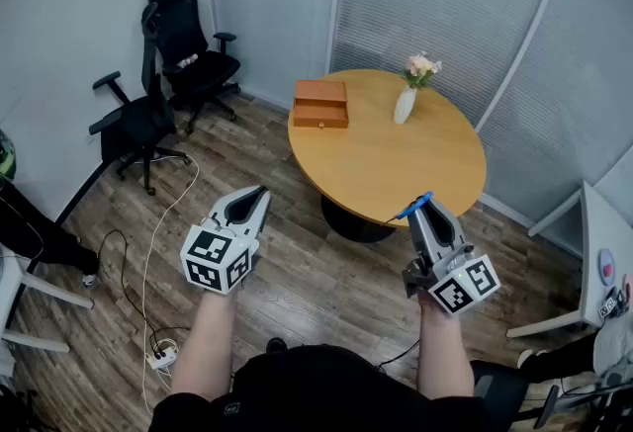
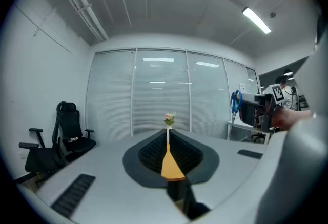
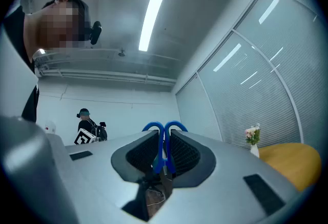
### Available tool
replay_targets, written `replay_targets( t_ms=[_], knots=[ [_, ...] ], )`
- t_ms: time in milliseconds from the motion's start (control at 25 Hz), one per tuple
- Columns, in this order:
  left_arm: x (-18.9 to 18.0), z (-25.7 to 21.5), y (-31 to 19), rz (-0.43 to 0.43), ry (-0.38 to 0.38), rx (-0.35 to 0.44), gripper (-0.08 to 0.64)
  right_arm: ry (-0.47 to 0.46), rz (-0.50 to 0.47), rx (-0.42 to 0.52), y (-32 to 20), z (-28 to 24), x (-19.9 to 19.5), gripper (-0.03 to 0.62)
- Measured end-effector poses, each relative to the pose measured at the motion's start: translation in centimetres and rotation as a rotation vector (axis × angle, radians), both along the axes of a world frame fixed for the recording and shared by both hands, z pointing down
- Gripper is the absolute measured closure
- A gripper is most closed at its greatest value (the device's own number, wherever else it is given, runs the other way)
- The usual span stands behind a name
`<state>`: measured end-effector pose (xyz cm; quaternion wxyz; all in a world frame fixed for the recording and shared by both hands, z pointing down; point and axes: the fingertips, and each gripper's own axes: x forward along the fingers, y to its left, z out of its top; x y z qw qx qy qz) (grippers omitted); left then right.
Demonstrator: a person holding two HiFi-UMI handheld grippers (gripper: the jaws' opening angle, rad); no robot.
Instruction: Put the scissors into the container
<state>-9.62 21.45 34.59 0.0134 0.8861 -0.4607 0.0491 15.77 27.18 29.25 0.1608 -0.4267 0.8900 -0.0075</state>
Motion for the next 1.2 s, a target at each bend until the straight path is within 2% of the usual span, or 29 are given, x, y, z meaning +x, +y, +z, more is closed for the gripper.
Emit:
replay_targets(
  t_ms=[400, 600, 840, 1200],
  knots=[
    [2.3, 0.0, 1.0, 0.028, -0.009, -0.009, 0.534, 0.007, -0.001, -0.029, -0.5, 1.4, 1.0, 0.505],
    [3.6, 0.2, 2.4, 0.008, -0.011, -0.004, 0.534, -0.003, 0.006, -0.029, 0.1, 1.8, 3.3, 0.503],
    [4.3, 2.0, 3.5, -0.023, 0.009, -0.043, 0.534, -0.028, -0.022, -0.048, 0.1, 2.3, 4.8, 0.503],
    [3.7, 3.0, -0.1, -0.044, 0.018, -0.059, 0.534, -0.026, -0.052, -0.099, -4.3, 3.9, 4.1, 0.503]
  ],
)
